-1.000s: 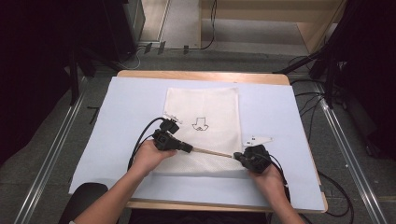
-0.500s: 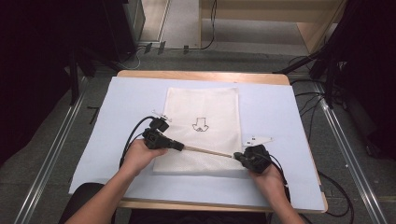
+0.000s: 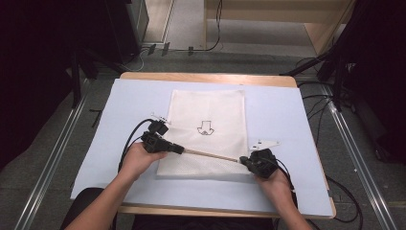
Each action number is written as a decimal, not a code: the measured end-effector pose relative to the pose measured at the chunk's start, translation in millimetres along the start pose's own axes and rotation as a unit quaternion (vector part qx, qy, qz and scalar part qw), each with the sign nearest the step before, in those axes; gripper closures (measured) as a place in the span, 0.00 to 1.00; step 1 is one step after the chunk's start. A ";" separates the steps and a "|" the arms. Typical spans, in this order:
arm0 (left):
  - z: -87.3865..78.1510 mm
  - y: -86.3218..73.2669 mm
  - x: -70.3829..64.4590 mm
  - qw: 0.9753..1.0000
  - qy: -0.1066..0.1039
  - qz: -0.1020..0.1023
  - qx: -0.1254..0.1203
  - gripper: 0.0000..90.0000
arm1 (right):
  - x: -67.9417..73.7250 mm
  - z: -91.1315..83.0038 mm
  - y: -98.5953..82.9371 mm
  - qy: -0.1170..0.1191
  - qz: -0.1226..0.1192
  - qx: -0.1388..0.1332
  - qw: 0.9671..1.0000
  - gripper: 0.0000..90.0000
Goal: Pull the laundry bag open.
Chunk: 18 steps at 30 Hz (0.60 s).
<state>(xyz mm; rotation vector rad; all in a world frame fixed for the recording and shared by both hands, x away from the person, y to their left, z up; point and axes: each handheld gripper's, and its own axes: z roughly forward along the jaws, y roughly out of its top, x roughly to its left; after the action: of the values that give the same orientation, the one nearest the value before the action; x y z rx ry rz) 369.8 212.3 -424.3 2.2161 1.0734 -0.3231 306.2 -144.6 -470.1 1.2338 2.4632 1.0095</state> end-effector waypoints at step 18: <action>-2.8 -2.1 2.5 1.000 -0.001 -0.005 -0.002 0.99 | -0.4 0.1 -0.2 0.001 0.000 -0.002 1.000 1.00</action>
<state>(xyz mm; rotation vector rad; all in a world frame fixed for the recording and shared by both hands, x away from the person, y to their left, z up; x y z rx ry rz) 369.6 216.6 -424.2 2.2055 1.0837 -0.3278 306.4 -145.0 -470.4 1.2313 2.4607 1.0161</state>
